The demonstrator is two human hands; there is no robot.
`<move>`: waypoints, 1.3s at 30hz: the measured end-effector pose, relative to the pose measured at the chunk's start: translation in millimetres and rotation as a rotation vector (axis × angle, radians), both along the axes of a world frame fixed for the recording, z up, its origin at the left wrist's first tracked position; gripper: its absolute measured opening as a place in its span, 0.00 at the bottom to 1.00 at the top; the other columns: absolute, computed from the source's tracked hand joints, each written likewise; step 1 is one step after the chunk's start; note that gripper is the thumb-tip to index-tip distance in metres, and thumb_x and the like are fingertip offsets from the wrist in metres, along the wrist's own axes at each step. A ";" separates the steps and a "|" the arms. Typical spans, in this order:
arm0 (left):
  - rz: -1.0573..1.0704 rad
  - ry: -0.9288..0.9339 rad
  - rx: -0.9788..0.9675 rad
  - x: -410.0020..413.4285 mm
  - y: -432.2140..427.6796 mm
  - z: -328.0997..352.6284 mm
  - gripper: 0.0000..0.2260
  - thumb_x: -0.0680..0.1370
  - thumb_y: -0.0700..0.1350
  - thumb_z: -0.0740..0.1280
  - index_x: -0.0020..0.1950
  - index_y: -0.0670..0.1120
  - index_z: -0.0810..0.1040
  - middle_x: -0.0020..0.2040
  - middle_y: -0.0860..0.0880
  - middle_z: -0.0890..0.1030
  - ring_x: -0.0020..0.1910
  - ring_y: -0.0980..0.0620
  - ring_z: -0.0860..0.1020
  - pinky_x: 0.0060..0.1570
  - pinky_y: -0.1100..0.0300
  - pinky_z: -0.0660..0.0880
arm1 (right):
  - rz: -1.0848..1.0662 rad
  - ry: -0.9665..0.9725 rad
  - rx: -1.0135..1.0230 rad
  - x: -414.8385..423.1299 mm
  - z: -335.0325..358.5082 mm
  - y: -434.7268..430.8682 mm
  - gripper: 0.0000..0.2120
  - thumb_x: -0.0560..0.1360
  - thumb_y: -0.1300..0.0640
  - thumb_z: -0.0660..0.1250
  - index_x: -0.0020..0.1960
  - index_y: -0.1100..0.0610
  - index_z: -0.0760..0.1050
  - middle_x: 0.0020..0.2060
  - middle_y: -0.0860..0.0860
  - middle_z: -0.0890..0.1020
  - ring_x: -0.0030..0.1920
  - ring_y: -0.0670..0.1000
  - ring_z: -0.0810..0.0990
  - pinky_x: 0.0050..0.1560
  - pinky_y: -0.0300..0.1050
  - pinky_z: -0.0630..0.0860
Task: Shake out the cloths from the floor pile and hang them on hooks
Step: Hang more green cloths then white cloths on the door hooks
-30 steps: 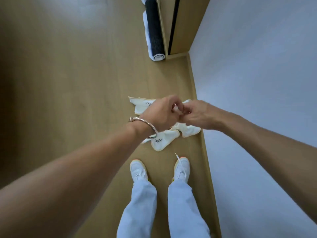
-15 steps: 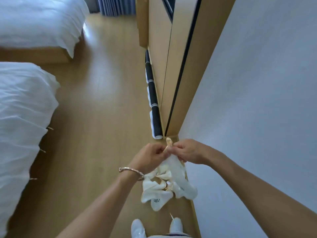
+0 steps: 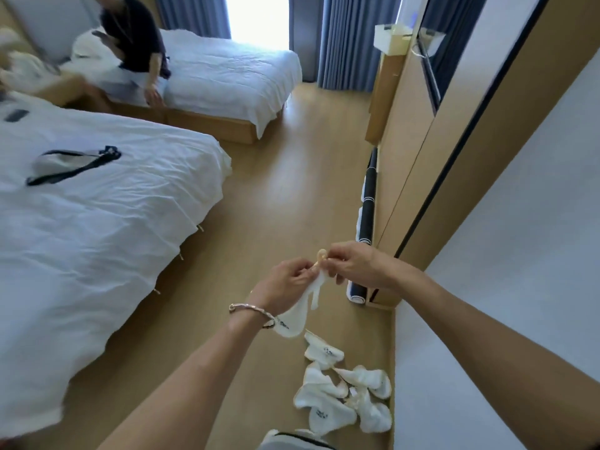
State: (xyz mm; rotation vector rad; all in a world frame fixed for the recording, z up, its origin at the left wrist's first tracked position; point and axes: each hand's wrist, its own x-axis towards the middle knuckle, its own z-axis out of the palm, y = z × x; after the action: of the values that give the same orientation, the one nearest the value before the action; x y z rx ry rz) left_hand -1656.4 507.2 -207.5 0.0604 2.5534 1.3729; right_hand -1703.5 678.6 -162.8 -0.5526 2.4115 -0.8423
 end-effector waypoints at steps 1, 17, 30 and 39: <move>0.044 -0.003 -0.005 8.7 -1.9 -0.2 0.13 0.80 0.53 0.59 0.49 0.47 0.79 0.37 0.51 0.76 0.33 0.54 0.70 0.35 0.60 0.66 | 0.029 -0.016 -0.027 0.5 -2.1 -4.9 0.15 0.81 0.50 0.58 0.51 0.61 0.77 0.42 0.52 0.80 0.42 0.50 0.79 0.51 0.52 0.77; 1.085 0.089 0.015 253.4 -52.9 -1.2 0.06 0.78 0.52 0.64 0.47 0.51 0.77 0.40 0.50 0.81 0.36 0.53 0.76 0.37 0.56 0.73 | 0.731 -0.228 -0.103 148.4 -24.7 -159.0 0.15 0.80 0.52 0.60 0.40 0.58 0.77 0.34 0.50 0.81 0.35 0.46 0.80 0.44 0.43 0.77; 1.437 0.205 0.641 500.8 -101.7 2.5 0.06 0.80 0.45 0.61 0.46 0.44 0.74 0.38 0.47 0.78 0.36 0.50 0.76 0.38 0.57 0.73 | 1.059 0.018 -0.049 392.7 -1.6 -263.1 0.14 0.79 0.56 0.57 0.43 0.62 0.78 0.35 0.52 0.82 0.35 0.47 0.80 0.44 0.45 0.77; 1.908 0.178 0.186 712.9 -106.0 -7.5 0.09 0.75 0.55 0.67 0.41 0.51 0.74 0.35 0.57 0.76 0.34 0.58 0.72 0.34 0.63 0.67 | 1.409 0.247 -0.082 619.0 -13.5 -313.6 0.13 0.79 0.56 0.56 0.40 0.61 0.73 0.38 0.54 0.78 0.38 0.53 0.75 0.39 0.47 0.71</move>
State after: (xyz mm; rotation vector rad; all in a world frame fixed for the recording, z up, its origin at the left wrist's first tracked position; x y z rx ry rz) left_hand -943.5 401.2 -215.0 -2.7760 2.0715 1.8439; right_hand -1084.5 364.9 -176.4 -2.0662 1.4883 -0.2042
